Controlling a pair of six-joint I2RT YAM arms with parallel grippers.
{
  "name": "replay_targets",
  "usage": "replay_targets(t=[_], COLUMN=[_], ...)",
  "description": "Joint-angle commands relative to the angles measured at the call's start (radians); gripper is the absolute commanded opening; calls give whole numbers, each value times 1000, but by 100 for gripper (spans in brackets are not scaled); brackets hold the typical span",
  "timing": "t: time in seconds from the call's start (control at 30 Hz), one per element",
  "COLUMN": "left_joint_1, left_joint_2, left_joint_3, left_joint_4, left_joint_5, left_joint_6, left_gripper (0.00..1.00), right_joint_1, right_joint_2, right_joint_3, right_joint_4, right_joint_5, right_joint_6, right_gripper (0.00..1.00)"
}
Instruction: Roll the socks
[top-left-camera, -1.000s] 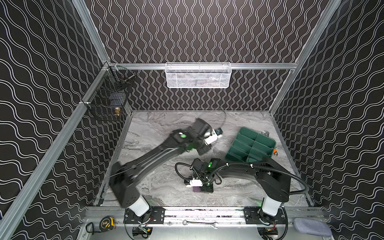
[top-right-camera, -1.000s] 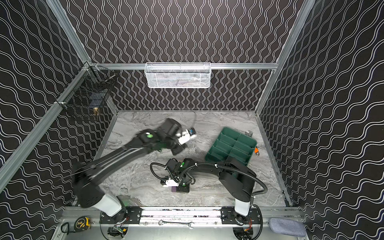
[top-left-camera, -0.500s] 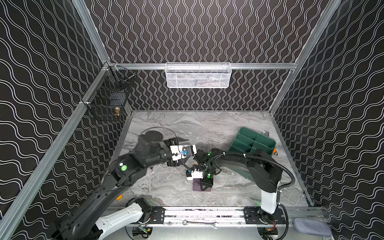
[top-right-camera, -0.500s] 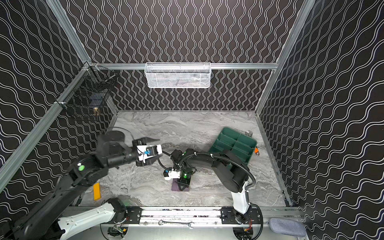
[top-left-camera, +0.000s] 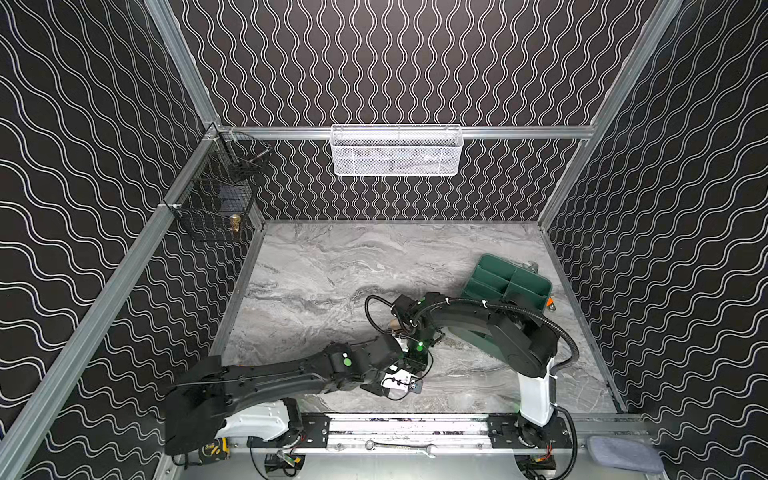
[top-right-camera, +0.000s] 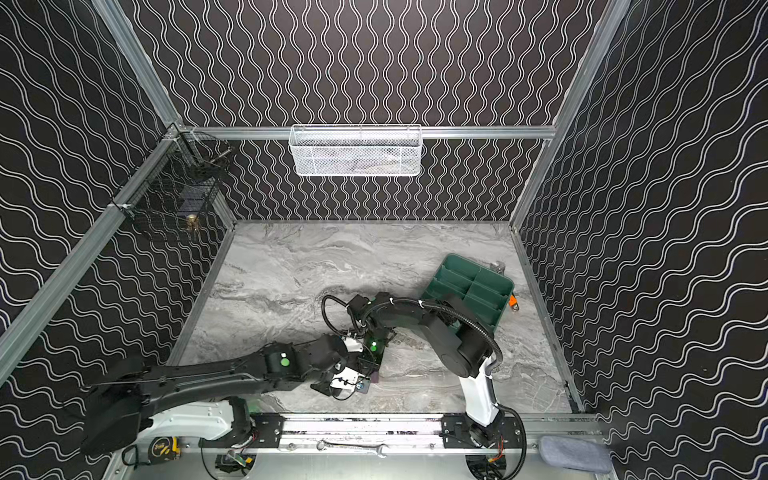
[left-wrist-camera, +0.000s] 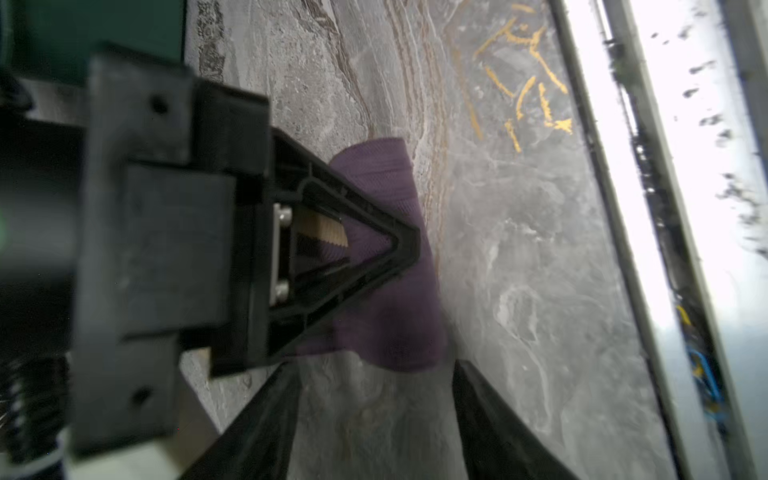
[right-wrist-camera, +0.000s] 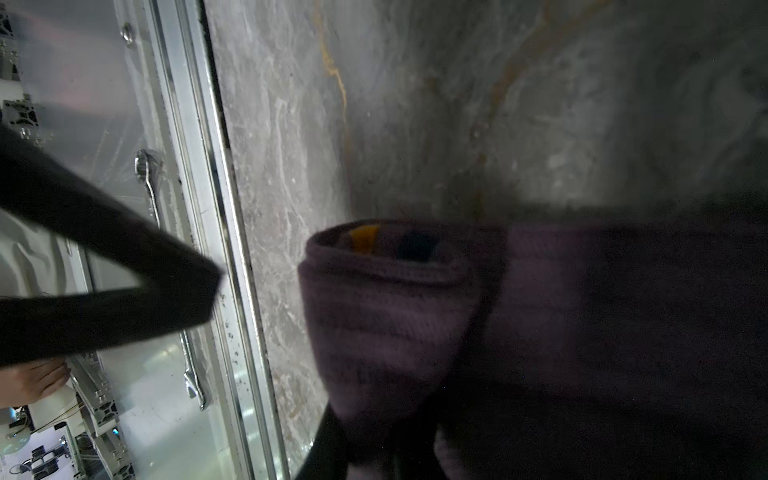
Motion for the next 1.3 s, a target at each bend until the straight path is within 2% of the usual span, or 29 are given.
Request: replay_targets(t=[0.0,0.13,0.37,0.43,0.57,0.7,0.83,0.97,1.13,1.27], left_joint_1=[-7,-9,-16,-16,-16,-16,-16,-16,-16,-16], left_joint_2=[54,146,255,277,244,89,-79,-175,-131,-20], left_joint_3=[-11,15,41,55,74,72,115,153,126,77], left_joint_4=[168,175,114,95,56,31,-67,-190,-231,-134], left_joint_5=[-37,13,49,49,38,-10,-20,34,165,133], left_joint_6=[-48,-92,-135,-148,-196,-219,-210,-195,-220,-292], left_gripper=[62,53,32,30,33,40,46,51,51,51], right_joint_1=[7,-1,-19,-23,-31,-38,-47,-52,-55,-55], right_joint_2=[130,125,112,106,84,71,86,99,106,113], right_joint_3=[-35,-37,-44,-45,-60,-79,-64,-40,-21,-3], right_joint_4=[275,279,288,292,298,314,299,288,290,283], right_joint_5=[462,459,453,457,461,485,501,503,518,521], right_joint_6=[-30,-34,-33,-27,-26,-21,-16,-8,-9,-14], right_gripper=[0,0,0,0,0,0,0,0,0,0])
